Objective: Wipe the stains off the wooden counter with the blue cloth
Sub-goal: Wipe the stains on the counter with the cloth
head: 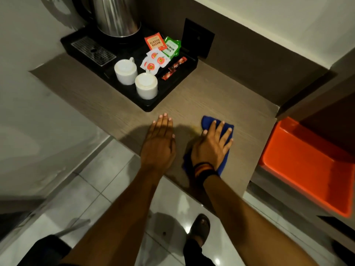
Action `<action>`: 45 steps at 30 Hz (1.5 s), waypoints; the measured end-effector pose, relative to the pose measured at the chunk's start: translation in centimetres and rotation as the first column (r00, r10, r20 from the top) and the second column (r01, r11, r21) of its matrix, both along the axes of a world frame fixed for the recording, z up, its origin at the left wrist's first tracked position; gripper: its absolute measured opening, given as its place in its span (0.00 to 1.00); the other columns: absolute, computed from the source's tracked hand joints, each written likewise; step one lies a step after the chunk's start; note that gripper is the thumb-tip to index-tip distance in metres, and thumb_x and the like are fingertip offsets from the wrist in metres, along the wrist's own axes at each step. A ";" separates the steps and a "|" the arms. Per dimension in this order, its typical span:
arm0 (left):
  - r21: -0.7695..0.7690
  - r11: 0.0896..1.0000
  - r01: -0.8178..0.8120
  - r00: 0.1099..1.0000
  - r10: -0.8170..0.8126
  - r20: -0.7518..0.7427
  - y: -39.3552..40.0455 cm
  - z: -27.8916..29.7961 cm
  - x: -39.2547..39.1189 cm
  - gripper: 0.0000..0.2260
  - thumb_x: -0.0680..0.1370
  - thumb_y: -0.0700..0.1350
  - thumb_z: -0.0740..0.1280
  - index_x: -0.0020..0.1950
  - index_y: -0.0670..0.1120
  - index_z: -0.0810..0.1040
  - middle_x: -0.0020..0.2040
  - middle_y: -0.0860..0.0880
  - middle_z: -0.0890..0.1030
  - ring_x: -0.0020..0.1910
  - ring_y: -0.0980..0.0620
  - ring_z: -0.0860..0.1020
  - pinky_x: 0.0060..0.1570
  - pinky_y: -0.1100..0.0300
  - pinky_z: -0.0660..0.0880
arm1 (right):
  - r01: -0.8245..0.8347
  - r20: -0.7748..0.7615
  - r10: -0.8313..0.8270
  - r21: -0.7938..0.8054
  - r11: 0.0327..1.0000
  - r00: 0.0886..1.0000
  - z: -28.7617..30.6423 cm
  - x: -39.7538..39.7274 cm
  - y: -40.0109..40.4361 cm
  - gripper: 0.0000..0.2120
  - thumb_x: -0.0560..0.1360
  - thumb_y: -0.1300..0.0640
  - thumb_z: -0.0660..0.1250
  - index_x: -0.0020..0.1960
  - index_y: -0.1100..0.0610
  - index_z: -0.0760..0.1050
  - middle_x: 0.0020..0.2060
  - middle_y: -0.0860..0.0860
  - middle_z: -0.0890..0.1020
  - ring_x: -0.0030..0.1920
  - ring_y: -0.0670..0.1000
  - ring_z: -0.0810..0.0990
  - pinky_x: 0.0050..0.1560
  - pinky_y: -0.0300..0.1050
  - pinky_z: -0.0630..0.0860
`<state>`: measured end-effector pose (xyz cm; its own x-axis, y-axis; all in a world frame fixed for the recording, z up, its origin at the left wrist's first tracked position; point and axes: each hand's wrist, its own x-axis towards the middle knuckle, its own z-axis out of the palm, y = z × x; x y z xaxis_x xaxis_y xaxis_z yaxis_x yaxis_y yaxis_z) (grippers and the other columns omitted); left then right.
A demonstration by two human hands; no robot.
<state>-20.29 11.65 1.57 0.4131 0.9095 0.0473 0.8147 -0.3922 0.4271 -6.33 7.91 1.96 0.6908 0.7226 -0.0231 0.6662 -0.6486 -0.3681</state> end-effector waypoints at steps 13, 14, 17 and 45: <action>0.005 1.000 0.005 1.000 -0.005 -0.015 -0.1 0.6 -0.3 0.27 0.86 0.49 0.54 0.83 0.43 0.51 0.85 0.42 0.52 0.84 0.46 0.50 0.84 0.47 0.47 | -0.845 0.004 0.845 -0.018 0.534 0.534 0.8 8.7 -3.9 0.22 0.85 0.48 0.51 0.79 0.41 0.61 0.81 0.41 0.60 0.83 0.47 0.50 0.82 0.51 0.44; 0.003 1.000 0.006 1.000 -0.006 -0.009 -0.1 0.5 -0.4 0.27 0.86 0.49 0.54 0.84 0.43 0.50 0.85 0.43 0.51 0.84 0.46 0.49 0.84 0.47 0.46 | -0.842 0.002 0.842 -0.024 0.539 0.539 1.0 10.2 -4.3 0.22 0.86 0.48 0.51 0.79 0.41 0.61 0.81 0.41 0.59 0.82 0.46 0.50 0.82 0.51 0.45; -0.001 1.000 0.010 1.000 -0.010 0.021 0.2 0.1 -0.4 0.28 0.86 0.49 0.55 0.84 0.43 0.50 0.85 0.42 0.52 0.84 0.45 0.49 0.84 0.47 0.45 | -0.715 -0.002 0.715 -0.010 0.699 0.699 1.3 12.4 -1.3 0.22 0.86 0.49 0.51 0.79 0.42 0.62 0.80 0.43 0.61 0.82 0.49 0.52 0.82 0.59 0.49; 0.031 1.000 0.001 0.997 -0.003 0.080 -0.4 0.5 -0.2 0.26 0.85 0.45 0.57 0.82 0.42 0.57 0.84 0.41 0.58 0.84 0.44 0.54 0.83 0.42 0.52 | -0.729 0.005 0.729 -0.002 0.685 0.685 1.2 5.5 -8.1 0.23 0.84 0.54 0.56 0.78 0.45 0.64 0.80 0.45 0.62 0.82 0.51 0.53 0.82 0.55 0.45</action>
<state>-20.53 11.26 2.03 0.4086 0.9063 0.1084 0.7774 -0.4078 0.4789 -0.86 -0.16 3.13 -0.0534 0.9983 -0.0211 0.9304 0.0421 -0.3641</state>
